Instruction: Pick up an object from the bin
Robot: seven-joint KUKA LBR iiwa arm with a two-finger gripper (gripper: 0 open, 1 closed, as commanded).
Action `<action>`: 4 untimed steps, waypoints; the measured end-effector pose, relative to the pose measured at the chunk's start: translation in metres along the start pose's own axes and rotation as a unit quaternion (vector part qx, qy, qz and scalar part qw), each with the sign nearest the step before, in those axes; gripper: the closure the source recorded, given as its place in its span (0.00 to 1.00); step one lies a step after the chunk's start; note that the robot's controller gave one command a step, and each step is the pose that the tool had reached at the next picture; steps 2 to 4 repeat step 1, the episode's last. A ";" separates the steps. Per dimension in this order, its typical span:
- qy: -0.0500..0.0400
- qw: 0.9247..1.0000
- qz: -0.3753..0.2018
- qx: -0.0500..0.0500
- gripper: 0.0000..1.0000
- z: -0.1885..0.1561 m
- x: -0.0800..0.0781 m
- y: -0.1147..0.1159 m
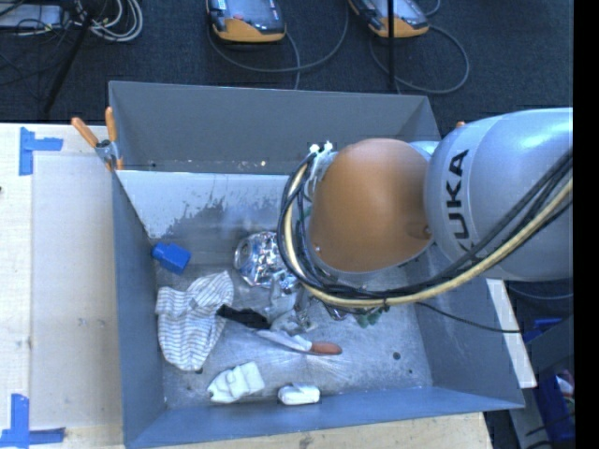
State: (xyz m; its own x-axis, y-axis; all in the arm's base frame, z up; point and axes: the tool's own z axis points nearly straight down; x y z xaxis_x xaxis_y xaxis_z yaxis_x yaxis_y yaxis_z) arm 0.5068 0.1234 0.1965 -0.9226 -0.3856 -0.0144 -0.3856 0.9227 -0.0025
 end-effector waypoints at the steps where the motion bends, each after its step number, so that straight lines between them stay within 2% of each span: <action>1: 0.014 0.998 -0.056 -0.003 1.00 -0.011 0.009 0.017; 4: 0.014 0.998 -0.056 -0.003 1.00 -0.011 0.009 0.017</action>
Offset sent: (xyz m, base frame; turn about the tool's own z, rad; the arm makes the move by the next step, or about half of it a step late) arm -0.0357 0.0027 -0.0678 -0.0119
